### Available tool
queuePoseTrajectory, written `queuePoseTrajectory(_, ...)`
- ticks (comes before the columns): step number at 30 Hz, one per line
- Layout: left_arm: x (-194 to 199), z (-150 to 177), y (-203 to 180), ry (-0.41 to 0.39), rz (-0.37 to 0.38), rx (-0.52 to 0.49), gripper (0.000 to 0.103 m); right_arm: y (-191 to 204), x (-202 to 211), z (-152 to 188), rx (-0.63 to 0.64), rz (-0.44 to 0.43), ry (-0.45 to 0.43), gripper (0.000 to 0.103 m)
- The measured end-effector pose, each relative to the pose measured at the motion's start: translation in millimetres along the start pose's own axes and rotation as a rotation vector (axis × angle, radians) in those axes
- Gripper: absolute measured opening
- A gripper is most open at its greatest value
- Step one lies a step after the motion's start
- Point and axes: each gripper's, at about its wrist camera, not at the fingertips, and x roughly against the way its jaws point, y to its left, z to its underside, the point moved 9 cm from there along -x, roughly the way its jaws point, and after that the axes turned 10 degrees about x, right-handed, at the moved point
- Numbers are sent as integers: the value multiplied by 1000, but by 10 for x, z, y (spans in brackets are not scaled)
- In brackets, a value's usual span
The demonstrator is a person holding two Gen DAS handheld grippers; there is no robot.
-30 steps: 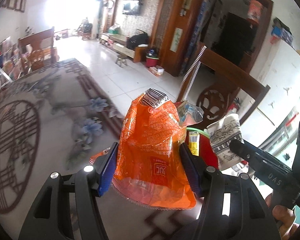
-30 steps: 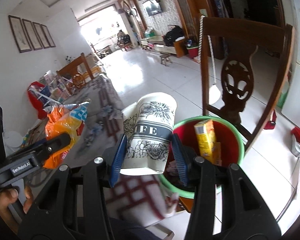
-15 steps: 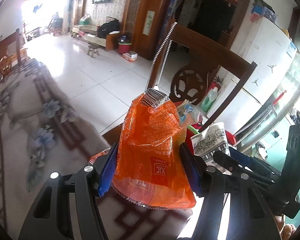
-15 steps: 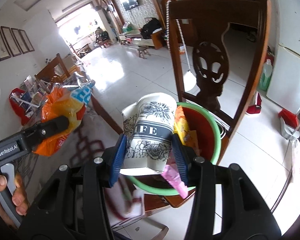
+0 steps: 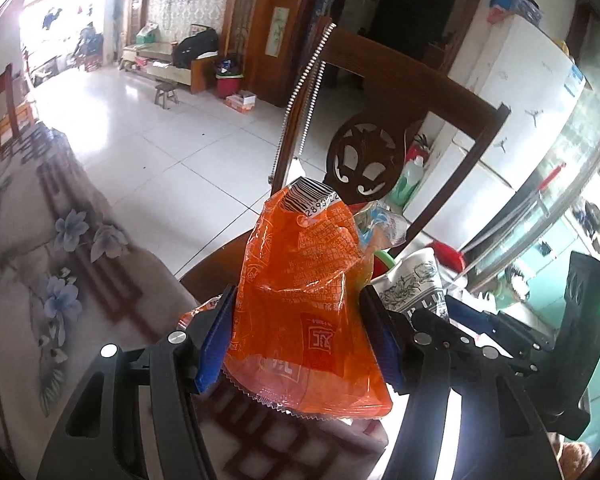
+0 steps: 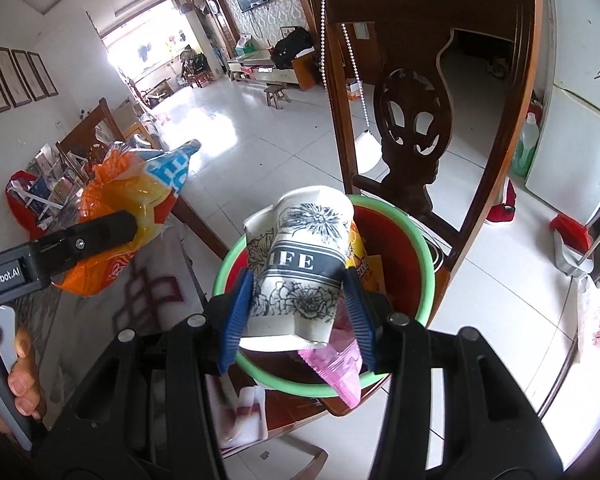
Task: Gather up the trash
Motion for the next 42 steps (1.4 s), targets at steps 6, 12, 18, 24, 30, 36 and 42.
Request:
queuePoseTrajectory(6, -67, 9, -47, 7, 8, -41, 76, -64, -46, -17, -1, 19, -6, 68)
queuePoseTrajectory(12, 145, -36, -1, -44, 8, -23, 81, 31, 57, -100, 25, 15, -25, 70)
queuePoseTrajectory(18, 778, -148, 212, -202, -40, 43, 90, 445, 416, -386, 74, -39, -131, 89)
queuePoseTrajectory(24, 1596, -104, 616, -357, -58, 132, 95, 1203, 814, -707, 213, -75, -275, 98)
queuePoseTrajectory(30, 2293, 99, 1324, -451, -169, 236, 95, 1856, 1062, -819, 252, -172, -388, 98)
queuePoseTrajectory(36, 2865, 423, 1973, -574, -386, 341, 95, 2356, 1043, -730, 256, -165, -557, 98)
queuePoseTrajectory(42, 3351, 732, 2486, -776, -531, 469, 95, 2660, 773, -616, 345, -152, -482, 98)
